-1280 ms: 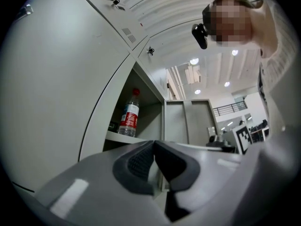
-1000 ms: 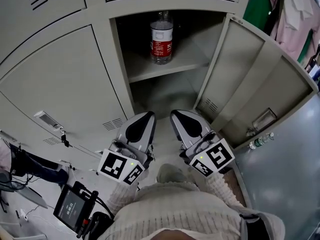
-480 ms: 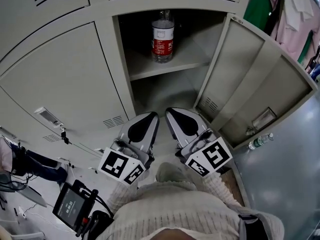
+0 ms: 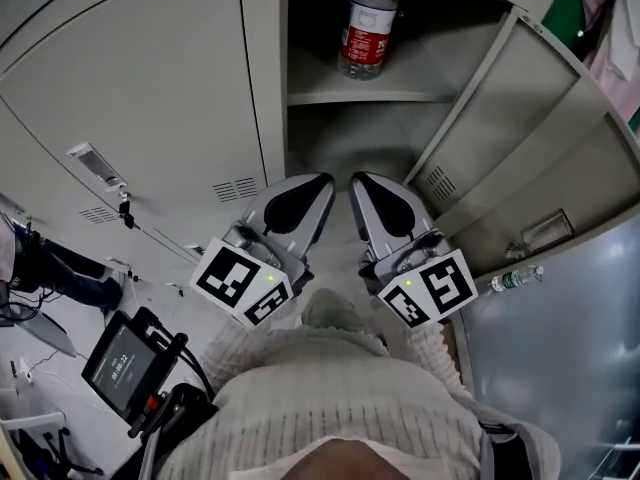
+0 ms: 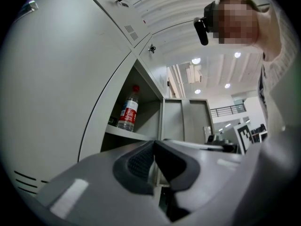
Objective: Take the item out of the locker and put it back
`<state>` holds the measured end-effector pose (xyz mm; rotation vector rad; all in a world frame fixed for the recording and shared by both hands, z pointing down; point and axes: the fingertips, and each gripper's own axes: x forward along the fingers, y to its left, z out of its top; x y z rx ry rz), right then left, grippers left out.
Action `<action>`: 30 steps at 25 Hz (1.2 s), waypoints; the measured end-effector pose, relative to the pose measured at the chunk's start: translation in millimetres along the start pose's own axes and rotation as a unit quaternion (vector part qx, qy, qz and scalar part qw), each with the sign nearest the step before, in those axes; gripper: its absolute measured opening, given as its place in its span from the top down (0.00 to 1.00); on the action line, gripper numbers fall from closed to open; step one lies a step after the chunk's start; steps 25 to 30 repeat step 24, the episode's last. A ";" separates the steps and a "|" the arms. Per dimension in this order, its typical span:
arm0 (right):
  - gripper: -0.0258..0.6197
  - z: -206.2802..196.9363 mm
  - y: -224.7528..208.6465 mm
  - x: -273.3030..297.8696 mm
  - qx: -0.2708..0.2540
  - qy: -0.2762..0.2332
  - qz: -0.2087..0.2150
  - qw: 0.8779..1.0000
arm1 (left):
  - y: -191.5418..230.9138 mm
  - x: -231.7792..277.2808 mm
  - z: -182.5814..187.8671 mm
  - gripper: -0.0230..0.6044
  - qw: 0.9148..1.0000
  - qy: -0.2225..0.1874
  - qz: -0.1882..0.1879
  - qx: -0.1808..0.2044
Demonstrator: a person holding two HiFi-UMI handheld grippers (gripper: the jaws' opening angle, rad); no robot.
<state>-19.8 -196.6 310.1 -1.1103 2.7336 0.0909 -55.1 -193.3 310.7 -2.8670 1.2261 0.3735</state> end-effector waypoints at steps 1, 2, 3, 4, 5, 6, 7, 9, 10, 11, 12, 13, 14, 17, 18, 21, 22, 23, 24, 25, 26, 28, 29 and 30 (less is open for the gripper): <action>0.96 0.5 -0.6 0.5 0.000 0.000 -0.001 1.000 | -0.2 1.2 0.7 0.95 1.000 0.000 -0.003 0.000; 0.96 0.8 -1.2 0.8 0.000 0.000 -0.002 1.000 | -0.7 2.2 1.1 0.95 1.000 0.000 -0.005 0.001; 0.96 0.9 -2.0 1.2 0.000 0.000 -0.003 1.000 | -1.3 3.0 1.1 0.95 1.000 0.000 -0.008 0.002; 0.96 0.5 -2.6 1.7 0.000 -0.001 -0.005 1.000 | -1.8 3.2 0.7 0.95 1.000 0.001 -0.010 0.004; 0.96 -0.2 -3.3 1.9 0.000 -0.001 -0.007 1.000 | -2.2 3.2 -0.2 0.95 1.000 0.003 -0.012 0.005; 0.96 -1.0 -4.1 1.7 0.000 -0.002 -0.008 1.000 | -2.9 3.2 -1.3 0.95 1.000 0.004 -0.013 0.006; 0.96 -1.6 -5.1 1.4 -0.002 -0.002 -0.008 1.000 | -3.7 3.4 -2.4 0.95 1.000 0.004 -0.015 0.006; 0.96 -1.5 -6.9 2.1 -0.006 -0.004 -0.008 1.000 | -4.3 4.1 -2.4 0.95 1.000 0.004 -0.017 0.011; 0.96 -1.0 -7.2 2.8 -0.007 -0.006 -0.008 1.000 | -3.9 4.1 -1.7 0.95 1.000 0.003 -0.018 0.014; 0.96 -0.5 -7.2 3.5 -0.008 -0.009 -0.008 1.000 | -3.3 3.8 -1.1 0.95 1.000 0.003 -0.019 0.016; 0.96 -0.3 -7.0 4.2 -0.008 -0.011 -0.008 1.000 | -2.5 3.4 -0.9 0.95 1.000 0.004 -0.019 0.017; 0.96 -0.4 -7.1 5.1 -0.009 -0.013 -0.009 1.000 | -1.6 3.1 -0.8 0.95 1.000 0.004 -0.020 0.019; 0.96 -0.7 -7.3 6.3 -0.011 -0.015 -0.009 1.000 | -0.6 2.9 -0.8 0.95 1.000 0.004 -0.022 0.020; 0.96 -3.8 -6.1 8.9 -0.014 -0.017 -0.008 1.000 | 0.6 0.2 -0.4 0.95 0.999 0.002 -0.023 0.023; 0.96 -5.2 -5.1 8.9 -0.014 -0.014 -0.008 1.000 | 0.0 -1.5 0.0 0.95 0.999 0.001 -0.022 0.024; 0.96 -5.8 -4.4 8.1 -0.008 -0.003 -0.008 1.000 | -2.4 -2.5 2.0 0.95 1.000 0.005 -0.019 0.022; 0.96 -4.3 -5.1 8.1 -0.004 -0.001 -0.009 1.000 | -2.9 -1.3 2.9 0.95 1.000 0.007 -0.018 0.020; 0.96 -2.4 -5.9 8.2 -0.001 0.000 -0.010 1.000 | -3.2 0.2 3.9 0.95 1.000 0.008 -0.018 0.018; 0.96 -0.3 -6.7 8.3 0.002 0.000 -0.010 1.000 | -3.4 1.8 4.9 0.95 1.000 0.010 -0.018 0.016; 0.96 -0.3 -6.7 8.3 0.002 0.000 -0.010 1.000 | -3.4 1.8 4.9 0.95 1.000 0.010 -0.018 0.016; 0.96 -0.3 -6.7 8.3 0.002 0.000 -0.010 1.000 | -3.4 1.8 4.9 0.95 1.000 0.010 -0.018 0.016; 0.96 -0.3 -6.7 8.3 0.002 0.000 -0.010 1.000 | -3.4 1.8 4.9 0.95 1.000 0.010 -0.018 0.016; 0.96 -0.3 -6.7 8.3 0.002 0.000 -0.010 1.000 | -3.4 1.8 4.9 0.95 1.000 0.010 -0.018 0.016; 0.96 -0.3 -6.7 8.3 0.002 0.000 -0.010 1.000 | -3.4 1.8 4.9 0.95 1.000 0.010 -0.018 0.016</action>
